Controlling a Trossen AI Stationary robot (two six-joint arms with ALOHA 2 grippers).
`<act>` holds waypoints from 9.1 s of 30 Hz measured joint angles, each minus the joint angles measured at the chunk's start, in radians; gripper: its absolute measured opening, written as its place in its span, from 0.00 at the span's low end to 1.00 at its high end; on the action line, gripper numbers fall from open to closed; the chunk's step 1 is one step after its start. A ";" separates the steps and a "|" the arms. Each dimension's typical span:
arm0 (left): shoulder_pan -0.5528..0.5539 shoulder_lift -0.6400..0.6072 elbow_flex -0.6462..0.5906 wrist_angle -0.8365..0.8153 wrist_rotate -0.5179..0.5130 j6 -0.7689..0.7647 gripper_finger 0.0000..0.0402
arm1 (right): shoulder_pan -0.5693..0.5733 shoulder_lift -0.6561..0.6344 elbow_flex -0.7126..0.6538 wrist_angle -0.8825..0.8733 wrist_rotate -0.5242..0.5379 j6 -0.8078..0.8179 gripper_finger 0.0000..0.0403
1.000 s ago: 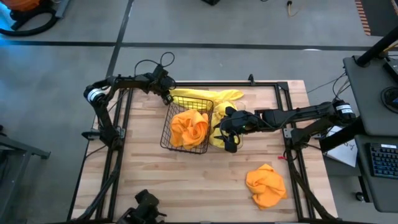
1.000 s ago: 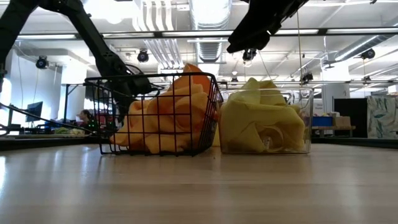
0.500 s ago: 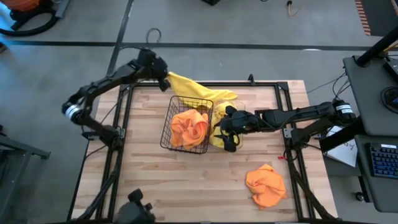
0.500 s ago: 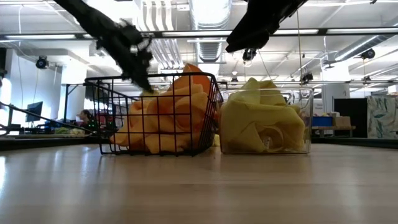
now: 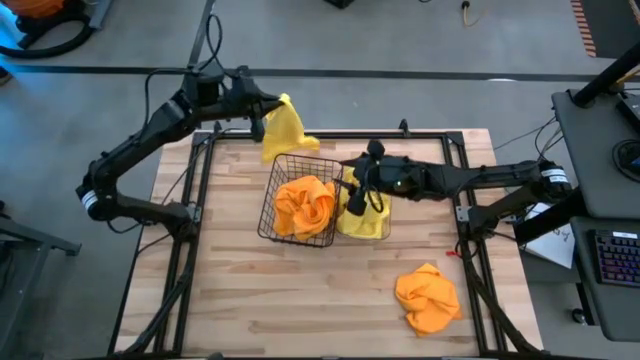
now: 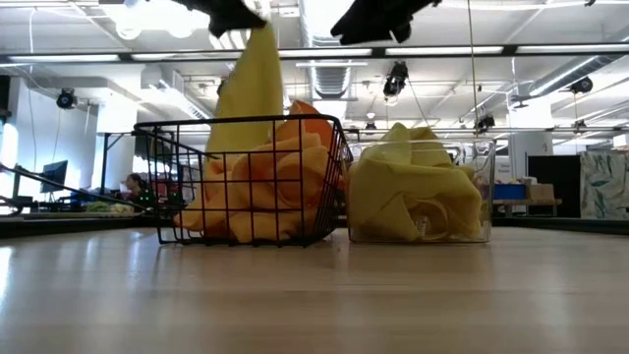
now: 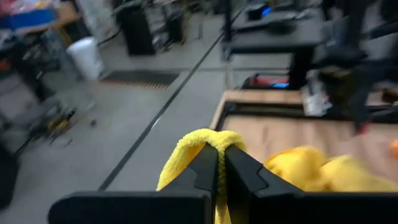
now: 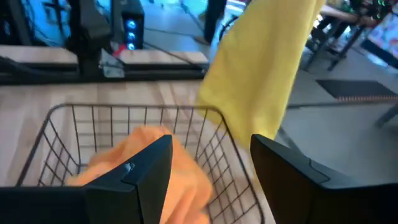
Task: Sort microfiber towel by color & place in baskets
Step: Put the yellow microfiber towel into the transparent bin, then put the orange microfiber towel into the wire basket
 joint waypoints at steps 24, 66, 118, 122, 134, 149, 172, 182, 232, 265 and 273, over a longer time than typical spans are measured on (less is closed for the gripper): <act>-0.349 0.046 0.072 0.103 -0.122 -0.090 0.00 | -0.136 0.062 0.085 0.115 -0.034 -0.117 0.53; -0.430 0.108 0.071 0.180 -0.066 -0.157 0.00 | -0.164 0.130 0.084 0.316 -0.222 -0.127 0.44; -0.426 0.014 0.072 -0.161 -0.323 -0.112 0.47 | 0.001 -0.168 -0.495 0.251 -0.023 0.414 0.02; -0.426 0.020 0.072 -0.163 -0.323 -0.112 0.47 | 0.000 -0.092 -0.516 0.262 -0.022 0.468 0.02; -0.432 0.042 0.067 -0.168 -0.322 -0.122 0.47 | 0.000 0.045 -0.512 0.261 -0.017 0.489 0.06; -0.561 -0.045 -0.202 0.069 -0.327 -0.191 0.47 | 0.000 -0.202 -0.512 0.002 -0.124 0.607 0.53; -0.650 -0.180 -0.407 0.261 -0.464 -0.237 0.47 | 0.014 -0.072 -0.306 -0.424 -0.267 0.662 0.60; -0.649 -0.180 -0.407 0.240 -0.464 -0.237 0.47 | 0.028 -0.070 -0.069 -0.649 -0.267 0.601 0.64; -0.706 -0.166 -0.480 0.306 -0.464 -0.263 0.42 | 0.037 -0.057 -0.087 -0.552 -0.045 0.550 0.31; -1.010 -0.202 -0.684 0.785 -0.515 -0.367 0.38 | 0.770 0.046 -0.184 -0.822 -0.417 1.737 0.71; -1.010 -0.202 -0.681 0.786 -0.517 -0.367 0.38 | 0.776 0.207 -0.247 -0.708 -0.445 1.736 0.68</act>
